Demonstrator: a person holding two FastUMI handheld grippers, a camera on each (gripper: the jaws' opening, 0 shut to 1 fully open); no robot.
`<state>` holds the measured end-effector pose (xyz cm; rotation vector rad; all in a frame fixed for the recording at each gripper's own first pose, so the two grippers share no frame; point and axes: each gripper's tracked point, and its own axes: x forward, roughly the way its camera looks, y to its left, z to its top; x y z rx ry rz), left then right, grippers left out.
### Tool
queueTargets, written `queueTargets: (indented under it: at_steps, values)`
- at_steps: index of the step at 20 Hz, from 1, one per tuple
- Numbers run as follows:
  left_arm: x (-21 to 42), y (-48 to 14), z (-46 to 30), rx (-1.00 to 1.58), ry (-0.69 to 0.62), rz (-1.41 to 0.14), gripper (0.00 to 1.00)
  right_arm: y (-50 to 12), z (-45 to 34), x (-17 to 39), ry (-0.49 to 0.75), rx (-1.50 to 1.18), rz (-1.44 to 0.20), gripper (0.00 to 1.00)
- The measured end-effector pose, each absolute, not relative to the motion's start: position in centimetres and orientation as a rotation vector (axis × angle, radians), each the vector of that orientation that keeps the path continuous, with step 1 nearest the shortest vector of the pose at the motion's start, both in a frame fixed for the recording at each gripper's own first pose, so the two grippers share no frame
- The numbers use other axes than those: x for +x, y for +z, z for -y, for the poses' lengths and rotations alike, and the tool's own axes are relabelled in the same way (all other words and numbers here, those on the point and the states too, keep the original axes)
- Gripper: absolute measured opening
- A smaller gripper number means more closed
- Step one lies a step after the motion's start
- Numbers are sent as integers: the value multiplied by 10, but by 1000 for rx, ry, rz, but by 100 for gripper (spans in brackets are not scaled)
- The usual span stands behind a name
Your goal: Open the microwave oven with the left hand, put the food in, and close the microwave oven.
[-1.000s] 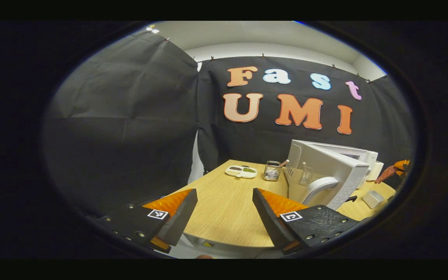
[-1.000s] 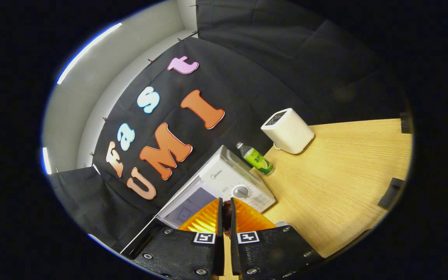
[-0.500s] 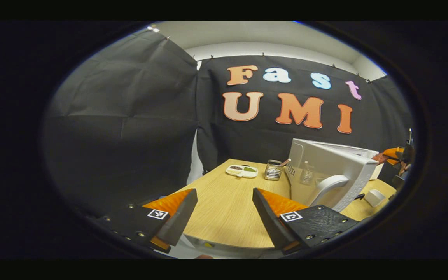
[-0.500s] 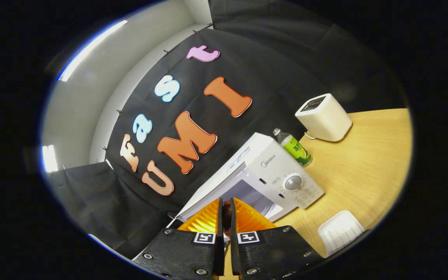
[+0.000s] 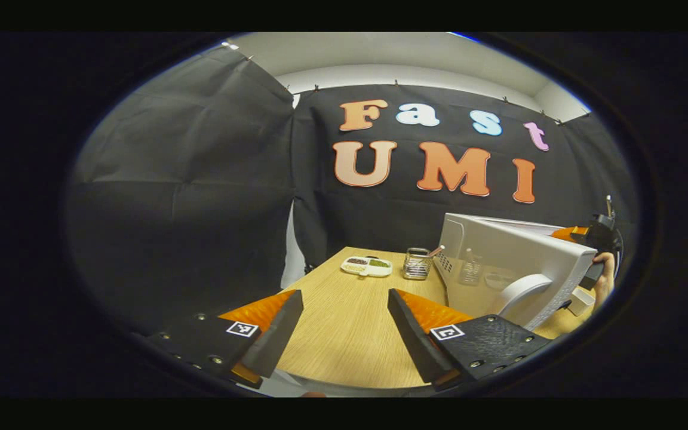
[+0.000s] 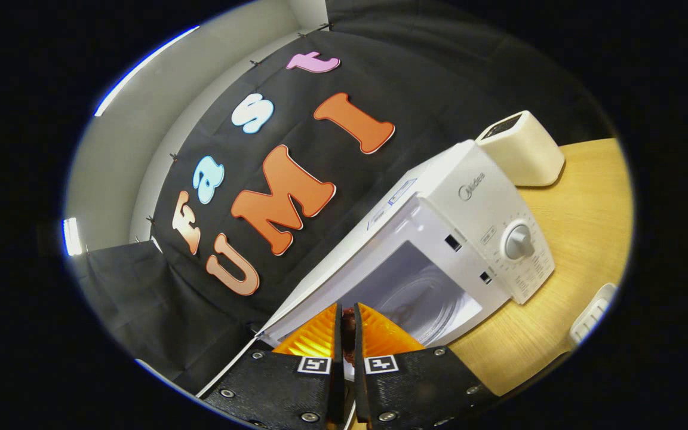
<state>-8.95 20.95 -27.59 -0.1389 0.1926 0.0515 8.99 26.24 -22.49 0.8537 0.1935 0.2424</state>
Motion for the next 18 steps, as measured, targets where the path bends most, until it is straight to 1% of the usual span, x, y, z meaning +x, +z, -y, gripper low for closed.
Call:
queueTargets:
  at_steps: [6, 12, 14, 15, 17, 18]
  values:
    - [-81, -282, -211, -151, 43, -200, 88, -258, -298, 131, 202, 824, -213, 6]
    - [-77, -289, -216, -171, 48, -204, 88, -288, -304, 164, 126, 751, -241, 6]
    - [-76, -292, -216, -178, 46, -210, 88, -291, -303, 167, 128, 703, -245, 11]
    - [-75, -294, -215, -185, 45, -212, 88, -294, -298, 169, 104, 668, -248, 12]
    - [-74, -297, -215, -192, 51, -218, 88, -296, -283, 174, 54, 598, -244, 18]
    - [-74, -297, -216, -192, 52, -220, 88, -297, -280, 173, 42, 570, -247, 26]
